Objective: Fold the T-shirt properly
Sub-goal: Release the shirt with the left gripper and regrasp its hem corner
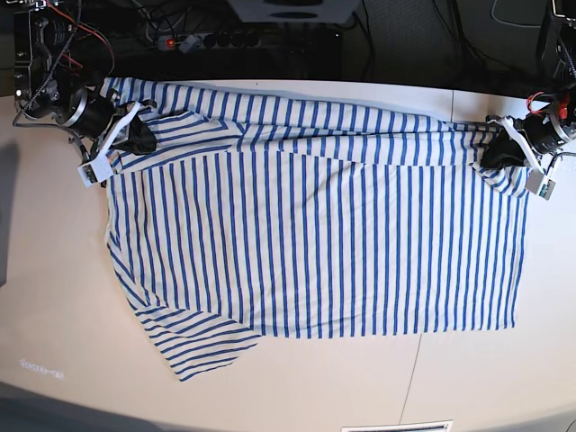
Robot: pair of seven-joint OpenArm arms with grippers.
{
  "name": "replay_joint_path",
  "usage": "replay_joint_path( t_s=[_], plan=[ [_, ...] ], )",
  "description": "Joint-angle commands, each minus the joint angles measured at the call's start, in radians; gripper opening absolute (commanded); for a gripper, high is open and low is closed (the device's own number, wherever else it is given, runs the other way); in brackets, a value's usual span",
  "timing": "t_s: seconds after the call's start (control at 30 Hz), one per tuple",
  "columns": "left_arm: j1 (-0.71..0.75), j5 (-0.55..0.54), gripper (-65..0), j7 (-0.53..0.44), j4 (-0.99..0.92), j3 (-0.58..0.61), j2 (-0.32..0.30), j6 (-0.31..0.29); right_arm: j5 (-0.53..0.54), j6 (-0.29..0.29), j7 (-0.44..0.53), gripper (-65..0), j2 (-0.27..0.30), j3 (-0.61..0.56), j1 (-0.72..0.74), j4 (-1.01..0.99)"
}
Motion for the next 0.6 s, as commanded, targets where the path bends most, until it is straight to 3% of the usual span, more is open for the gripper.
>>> replay_joint_path(
  t_s=[0.0, 0.27, 0.47, 0.57],
  plan=[
    [0.007, 0.0, -65.0, -0.004, 0.019, -0.017, -0.022, -0.006, -0.001, 0.058, -0.003, -65.0, 0.019, 0.017, -0.007, 0.014],
    [0.012, -0.001, -63.4, -0.05, 0.044, -0.065, -0.022, -0.006, -0.002, 0.058, 0.004, -65.0, 0.019, 0.022, -0.012, 0.013],
    [-0.063, -0.073, -40.2, -0.058, 0.124, -0.221, -0.052, -0.004, -0.002, 0.058, 0.0, -65.0, 0.019, 0.022, -0.012, 0.013],
    [-0.138, -0.066, -29.7, -0.086, 0.118, -0.226, -0.093, 0.064, -0.006, 0.057, -0.004, -65.0, 0.019, 0.022, -0.013, 0.013]
  ],
)
